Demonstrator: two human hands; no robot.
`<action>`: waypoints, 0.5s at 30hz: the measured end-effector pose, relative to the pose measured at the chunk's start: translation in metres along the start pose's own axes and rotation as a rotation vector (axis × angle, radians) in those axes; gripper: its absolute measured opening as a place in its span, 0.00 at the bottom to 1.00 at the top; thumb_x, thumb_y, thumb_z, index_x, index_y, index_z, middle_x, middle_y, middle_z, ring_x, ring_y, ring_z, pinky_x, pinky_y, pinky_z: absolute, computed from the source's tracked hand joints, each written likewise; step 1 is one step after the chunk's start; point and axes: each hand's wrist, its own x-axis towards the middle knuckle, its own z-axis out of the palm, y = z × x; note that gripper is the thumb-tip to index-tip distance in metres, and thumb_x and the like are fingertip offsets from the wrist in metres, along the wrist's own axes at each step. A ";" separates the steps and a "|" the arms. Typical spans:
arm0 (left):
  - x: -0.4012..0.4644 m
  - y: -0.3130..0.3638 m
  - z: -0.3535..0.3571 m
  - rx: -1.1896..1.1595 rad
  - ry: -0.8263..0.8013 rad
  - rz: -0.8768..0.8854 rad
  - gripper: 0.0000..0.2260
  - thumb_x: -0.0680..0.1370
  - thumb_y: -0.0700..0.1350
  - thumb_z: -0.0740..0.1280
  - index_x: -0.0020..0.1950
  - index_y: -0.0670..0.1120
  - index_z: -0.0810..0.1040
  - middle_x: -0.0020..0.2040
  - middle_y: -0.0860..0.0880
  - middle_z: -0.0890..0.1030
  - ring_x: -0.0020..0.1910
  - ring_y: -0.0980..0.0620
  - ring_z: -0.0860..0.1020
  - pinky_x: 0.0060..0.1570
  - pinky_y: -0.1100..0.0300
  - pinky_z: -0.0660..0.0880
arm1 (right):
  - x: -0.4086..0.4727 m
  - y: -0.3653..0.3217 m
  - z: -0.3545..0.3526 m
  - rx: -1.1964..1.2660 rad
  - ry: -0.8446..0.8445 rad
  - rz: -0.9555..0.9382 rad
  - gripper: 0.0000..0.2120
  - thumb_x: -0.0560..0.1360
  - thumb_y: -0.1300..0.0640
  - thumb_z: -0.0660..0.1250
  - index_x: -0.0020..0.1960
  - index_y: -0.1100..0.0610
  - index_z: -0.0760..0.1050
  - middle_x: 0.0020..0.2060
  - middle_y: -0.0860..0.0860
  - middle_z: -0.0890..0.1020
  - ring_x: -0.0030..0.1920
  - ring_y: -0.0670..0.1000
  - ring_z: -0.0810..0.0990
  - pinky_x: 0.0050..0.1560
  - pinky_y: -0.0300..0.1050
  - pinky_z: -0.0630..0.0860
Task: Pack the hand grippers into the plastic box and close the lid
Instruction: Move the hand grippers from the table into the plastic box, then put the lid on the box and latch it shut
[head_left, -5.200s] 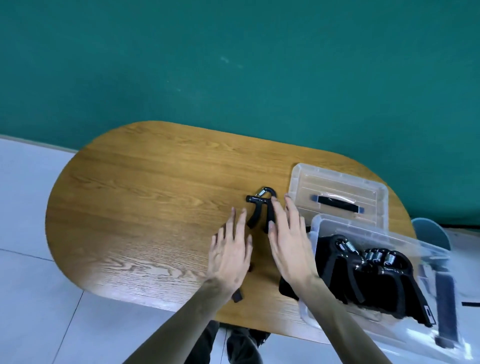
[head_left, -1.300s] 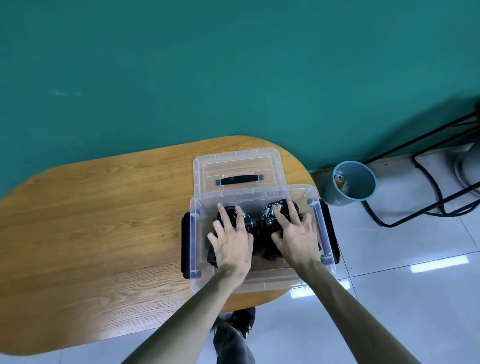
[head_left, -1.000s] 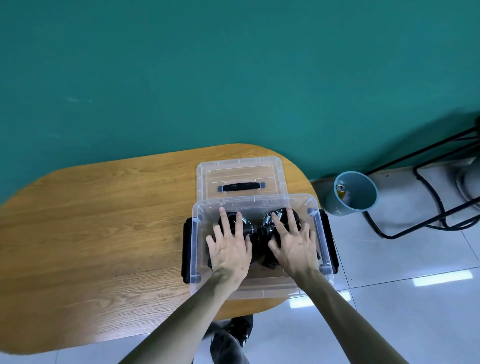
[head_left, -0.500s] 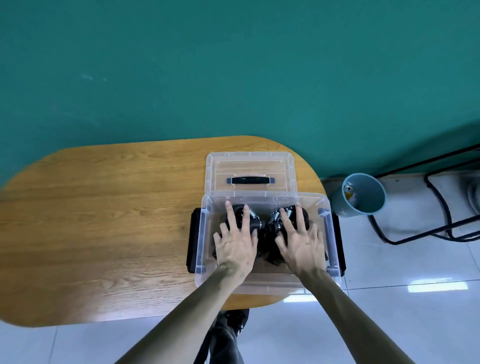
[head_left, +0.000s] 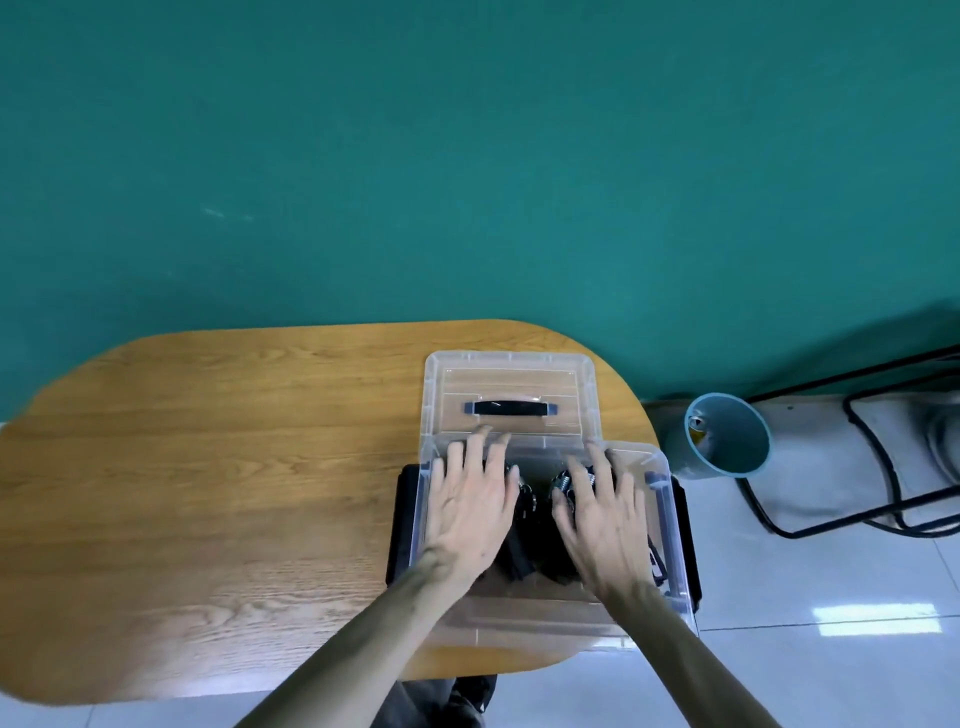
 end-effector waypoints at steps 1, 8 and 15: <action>0.008 -0.004 -0.005 -0.003 0.021 0.004 0.21 0.84 0.53 0.49 0.73 0.48 0.66 0.71 0.47 0.69 0.58 0.46 0.71 0.57 0.49 0.70 | 0.008 -0.002 -0.006 -0.002 0.044 -0.019 0.20 0.79 0.50 0.57 0.66 0.57 0.74 0.69 0.59 0.73 0.62 0.64 0.73 0.52 0.60 0.75; 0.078 -0.040 -0.026 -0.038 0.029 0.028 0.23 0.84 0.54 0.47 0.76 0.46 0.64 0.78 0.45 0.62 0.69 0.44 0.67 0.61 0.47 0.69 | 0.084 -0.003 -0.032 0.039 0.090 -0.029 0.23 0.81 0.51 0.60 0.74 0.56 0.64 0.76 0.54 0.65 0.68 0.65 0.67 0.58 0.62 0.74; 0.137 -0.074 0.000 -0.172 -0.164 -0.117 0.28 0.83 0.61 0.45 0.81 0.52 0.48 0.82 0.48 0.40 0.80 0.43 0.48 0.74 0.42 0.56 | 0.142 0.027 -0.011 0.078 -0.099 0.067 0.29 0.82 0.41 0.51 0.80 0.47 0.50 0.81 0.46 0.49 0.74 0.66 0.61 0.67 0.64 0.69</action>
